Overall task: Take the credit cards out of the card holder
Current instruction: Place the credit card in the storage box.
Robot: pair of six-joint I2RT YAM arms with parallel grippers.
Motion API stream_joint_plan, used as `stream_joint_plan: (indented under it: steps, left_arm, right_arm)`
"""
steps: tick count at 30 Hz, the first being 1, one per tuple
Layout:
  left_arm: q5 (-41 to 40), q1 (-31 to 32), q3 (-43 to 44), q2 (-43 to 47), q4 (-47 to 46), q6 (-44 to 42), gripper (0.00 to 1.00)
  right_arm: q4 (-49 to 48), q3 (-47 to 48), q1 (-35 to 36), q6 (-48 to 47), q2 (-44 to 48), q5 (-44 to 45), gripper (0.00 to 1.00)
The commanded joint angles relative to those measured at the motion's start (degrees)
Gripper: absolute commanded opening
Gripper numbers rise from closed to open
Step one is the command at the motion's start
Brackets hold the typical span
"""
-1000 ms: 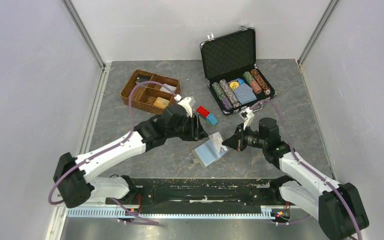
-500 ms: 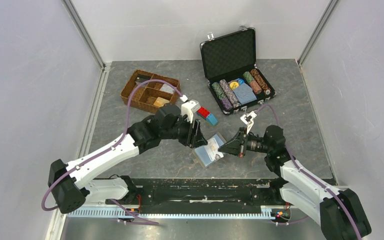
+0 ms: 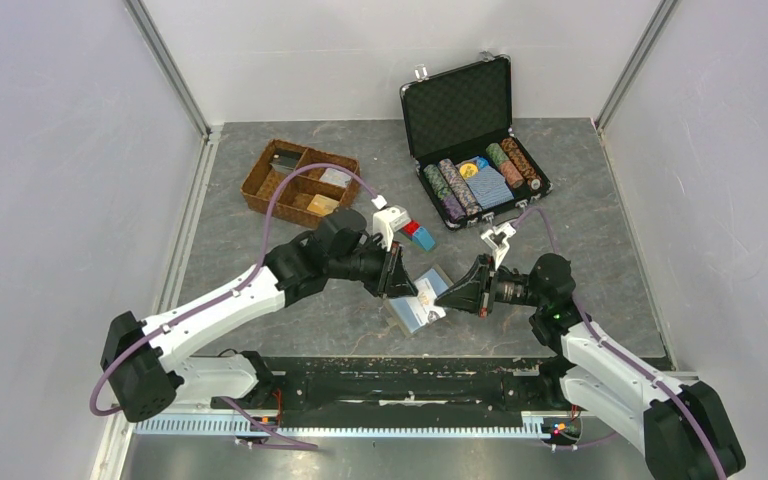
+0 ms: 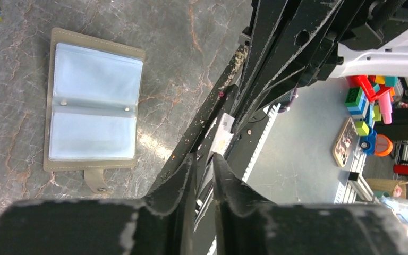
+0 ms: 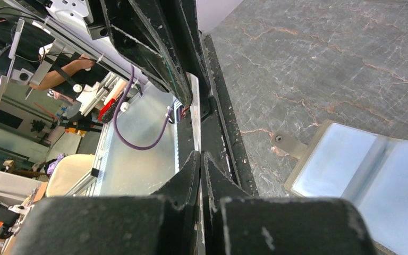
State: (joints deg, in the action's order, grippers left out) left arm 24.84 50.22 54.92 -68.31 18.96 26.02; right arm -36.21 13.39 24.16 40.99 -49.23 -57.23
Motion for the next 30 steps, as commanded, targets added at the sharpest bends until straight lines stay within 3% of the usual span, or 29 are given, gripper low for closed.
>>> stream_joint_plan:
  steps: [1, 3, 7, 14, 18, 24, 30]
  left_arm:
    - [2.92, -0.12, -1.03, 0.51, -4.13, 0.66, 0.15]
    - [2.52, -0.28, -0.95, 0.51, -3.86, 0.95, 0.03]
    - [1.35, -1.69, -1.21, 1.23, -3.85, 2.54, 0.02]
    - [1.54, -10.82, -0.09, 2.66, -2.01, 4.19, 0.02]
    - [-1.8, -21.21, 4.49, 1.2, 1.99, 2.47, 0.02]
    - [-7.88, -33.35, 11.07, -4.47, 1.26, 3.15, 0.02]
    - [-1.79, -44.39, 14.48, -14.76, -8.59, 5.94, 0.02]
  right_arm:
    - [-2.69, 0.19, 0.27, 0.11, -0.28, -0.54, 0.0]
    - [-2.61, 0.23, 0.26, 0.05, -0.66, -0.27, 0.0]
    - [-0.56, 1.09, 0.18, -0.45, -0.8, 2.31, 0.18]
    - [11.46, 4.81, 0.05, -5.38, 4.7, 12.5, 0.67]
    - [13.49, 3.59, -0.04, -4.89, 8.15, 16.8, 0.97]
    - [14.41, 1.4, 0.01, -3.65, 9.72, 18.72, 0.98]
    - [17.81, 2.74, 0.01, -5.22, 10.16, 18.82, 0.98]
